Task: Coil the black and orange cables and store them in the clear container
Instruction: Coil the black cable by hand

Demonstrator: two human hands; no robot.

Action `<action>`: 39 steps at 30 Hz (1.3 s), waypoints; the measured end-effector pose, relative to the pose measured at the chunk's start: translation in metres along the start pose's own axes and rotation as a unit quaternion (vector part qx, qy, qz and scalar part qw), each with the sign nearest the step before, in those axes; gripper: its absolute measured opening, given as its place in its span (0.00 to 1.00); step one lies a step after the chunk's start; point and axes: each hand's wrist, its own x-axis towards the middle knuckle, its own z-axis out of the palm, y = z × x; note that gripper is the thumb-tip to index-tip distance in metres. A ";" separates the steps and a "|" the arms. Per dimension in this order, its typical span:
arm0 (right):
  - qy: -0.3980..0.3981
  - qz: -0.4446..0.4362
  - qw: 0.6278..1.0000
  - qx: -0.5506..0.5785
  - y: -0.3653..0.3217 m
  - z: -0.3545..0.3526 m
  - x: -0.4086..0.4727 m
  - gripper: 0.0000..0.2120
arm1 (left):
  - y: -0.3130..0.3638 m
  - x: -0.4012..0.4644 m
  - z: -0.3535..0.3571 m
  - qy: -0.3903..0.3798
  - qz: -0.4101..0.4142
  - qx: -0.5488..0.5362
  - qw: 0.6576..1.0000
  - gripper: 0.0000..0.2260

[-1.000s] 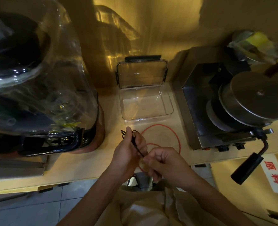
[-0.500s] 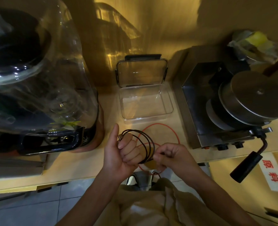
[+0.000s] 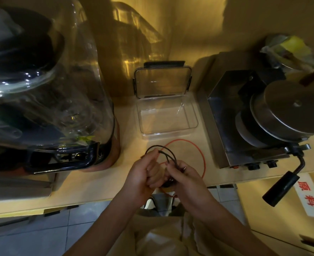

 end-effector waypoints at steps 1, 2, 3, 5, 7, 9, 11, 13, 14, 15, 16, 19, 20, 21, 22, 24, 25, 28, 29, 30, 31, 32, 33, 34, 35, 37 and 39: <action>0.015 -0.006 1.000 -0.016 0.001 0.002 0.001 0.14 | -0.001 0.000 0.000 0.018 -0.006 0.020 1.000 0.22; 0.029 -0.009 0.999 -0.028 0.002 0.004 0.002 0.14 | -0.003 0.001 0.000 0.033 -0.017 0.033 0.999 0.22; 0.043 -0.007 0.998 -0.035 0.003 0.005 0.003 0.13 | -0.004 0.001 0.000 0.045 -0.029 0.040 0.998 0.22; 0.059 0.006 0.998 -0.032 0.004 0.008 0.005 0.12 | -0.005 0.001 0.000 0.057 -0.048 0.045 0.996 0.20; 0.066 0.028 0.997 0.009 0.004 0.009 0.006 0.14 | -0.004 0.002 -0.002 0.061 -0.055 0.047 0.996 0.17; 0.079 0.050 0.993 0.068 0.003 0.007 0.009 0.15 | -0.004 0.002 -0.004 0.060 -0.060 0.052 0.995 0.15; 0.089 0.058 0.987 0.123 0.001 0.005 0.013 0.16 | -0.005 0.003 -0.004 0.053 -0.066 0.055 0.995 0.15; 0.096 0.060 0.978 0.176 -0.002 0.004 0.017 0.17 | -0.008 0.003 -0.004 0.039 -0.071 0.046 0.996 0.14; 0.099 0.060 0.974 0.196 -0.004 0.003 0.019 0.18 | -0.009 0.002 -0.003 0.033 -0.074 0.039 0.996 0.15; 0.102 0.058 0.971 0.209 -0.005 0.002 0.021 0.18 | -0.010 0.002 -0.003 0.029 -0.075 0.036 0.996 0.15; 0.103 0.055 0.969 0.217 -0.005 0.001 0.023 0.18 | -0.010 0.003 -0.002 0.029 -0.076 0.037 0.996 0.15; 0.092 0.051 0.969 0.222 -0.006 0.000 0.025 0.18 | -0.005 0.006 0.001 0.046 -0.077 0.032 0.995 0.16; 0.077 0.055 0.973 0.211 -0.006 0.001 0.025 0.18 | 0.000 0.007 0.001 0.057 -0.071 0.014 0.996 0.16; 0.053 0.060 0.979 0.188 -0.007 0.003 0.025 0.18 | 0.005 0.010 -0.001 0.070 -0.060 -0.010 0.996 0.16; 0.024 0.063 0.986 0.153 -0.008 0.006 0.026 0.19 | 0.010 0.012 -0.003 0.081 -0.047 -0.033 0.995 0.17; -0.025 0.056 0.995 0.073 -0.009 0.011 0.026 0.21 | 0.020 0.016 -0.007 0.090 -0.028 -0.059 0.994 0.18; -0.034 0.052 0.997 0.049 -0.011 0.013 0.027 0.21 | 0.024 0.017 -0.008 0.088 -0.030 -0.061 0.994 0.19; -0.002 0.078 0.993 0.086 -0.014 0.011 0.028 0.22 | 0.027 0.021 -0.008 0.077 -0.076 -0.048 0.993 0.22; 0.015 0.096 0.988 0.119 -0.015 0.009 0.029 0.22 | 0.025 0.022 -0.009 0.074 -0.100 -0.056 0.991 0.23; 0.033 0.114 0.982 0.150 -0.016 0.007 0.030 0.22 | 0.023 0.023 -0.009 0.065 -0.124 -0.073 0.988 0.24; 0.052 0.129 0.975 0.174 -0.016 0.005 0.031 0.21 | 0.020 0.023 -0.010 0.049 -0.142 -0.096 0.984 0.24; 0.071 0.139 0.969 0.193 -0.017 0.004 0.033 0.21 | 0.017 0.023 -0.011 0.031 -0.153 -0.123 0.980 0.24; 0.091 0.145 0.963 0.209 -0.017 0.003 0.035 0.22 | 0.014 0.023 -0.012 0.014 -0.154 -0.145 0.977 0.24; 0.108 0.146 0.958 0.223 -0.017 0.001 0.036 0.23 | 0.010 0.022 -0.013 0.000 -0.147 -0.161 0.976 0.23; 0.121 0.144 0.954 0.234 -0.018 -0.001 0.037 0.24 | 0.007 0.022 -0.013 -0.012 -0.137 -0.173 0.975 0.22; 0.131 0.142 0.948 0.252 -0.022 -0.006 0.039 0.25 | 0.003 0.023 -0.011 -0.031 -0.118 -0.185 0.975 0.19; 0.118 0.141 0.946 0.267 -0.027 -0.012 0.043 0.23 | 0.001 0.027 -0.008 -0.048 -0.100 -0.185 0.976 0.17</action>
